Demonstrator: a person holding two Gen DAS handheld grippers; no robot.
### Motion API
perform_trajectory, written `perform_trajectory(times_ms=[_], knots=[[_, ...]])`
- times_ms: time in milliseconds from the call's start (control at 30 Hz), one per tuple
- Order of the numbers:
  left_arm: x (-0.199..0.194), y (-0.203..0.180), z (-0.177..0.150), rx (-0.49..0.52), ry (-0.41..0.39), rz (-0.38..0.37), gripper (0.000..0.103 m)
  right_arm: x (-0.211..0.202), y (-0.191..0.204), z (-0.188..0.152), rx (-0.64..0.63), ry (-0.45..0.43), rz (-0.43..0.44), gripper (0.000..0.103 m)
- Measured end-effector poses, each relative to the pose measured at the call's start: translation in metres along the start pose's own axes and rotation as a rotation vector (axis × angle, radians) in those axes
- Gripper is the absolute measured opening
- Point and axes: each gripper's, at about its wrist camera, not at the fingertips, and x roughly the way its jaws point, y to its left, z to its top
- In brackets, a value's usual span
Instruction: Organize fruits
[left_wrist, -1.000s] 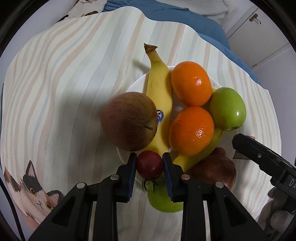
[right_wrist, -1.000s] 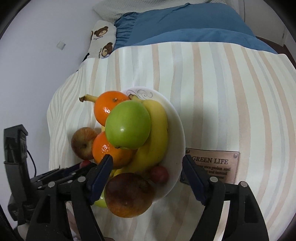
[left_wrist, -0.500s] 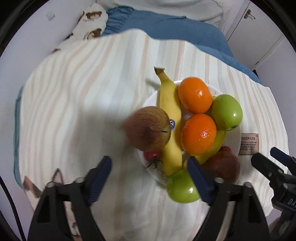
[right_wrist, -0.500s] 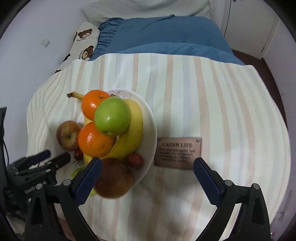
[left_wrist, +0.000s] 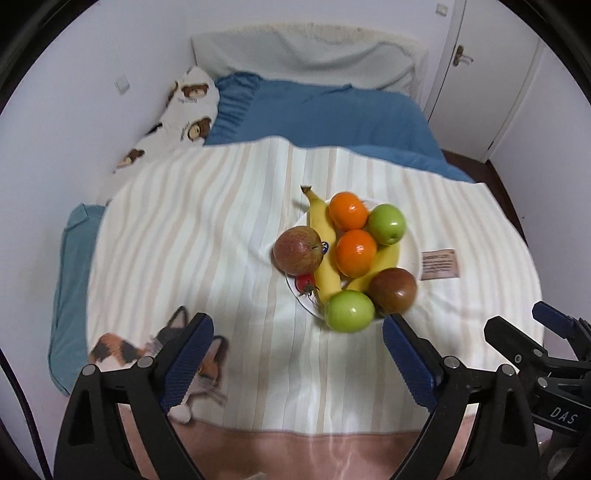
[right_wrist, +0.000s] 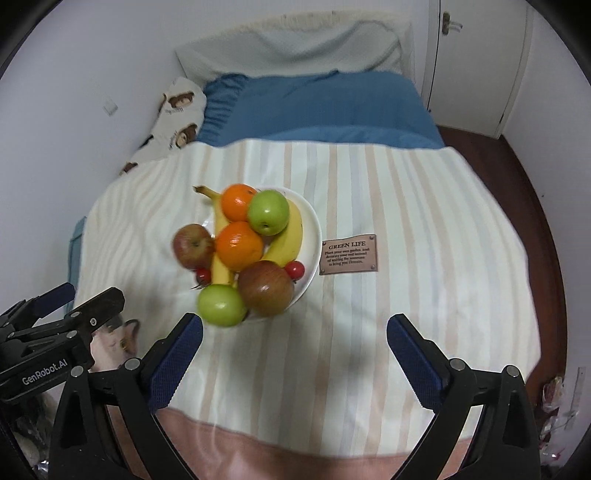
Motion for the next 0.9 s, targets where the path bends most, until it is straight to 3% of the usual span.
perform_trajectory(times_ms=[233, 433, 667, 900], knots=[[-0.089, -0.006, -0.029, 0.025, -0.133, -0.001, 0.094, -0.094, 0.009, -0.034, -0.015, -0.121, -0.001, 0.102], [-0.135, -0.006, -0.05, 0.009, -0.17, -0.036, 0.094, -0.163, 0.023, -0.056, -0.036, -0.206, -0.014, 0.103], [-0.179, -0.006, -0.07, 0.008, -0.23, -0.016, 0.094, -0.213, 0.033, -0.076, -0.054, -0.267, -0.035, 0.103], [-0.198, -0.006, -0.084, 0.021, -0.238, -0.013, 0.094, -0.243, 0.035, -0.088, -0.055, -0.299, -0.054, 0.103]])
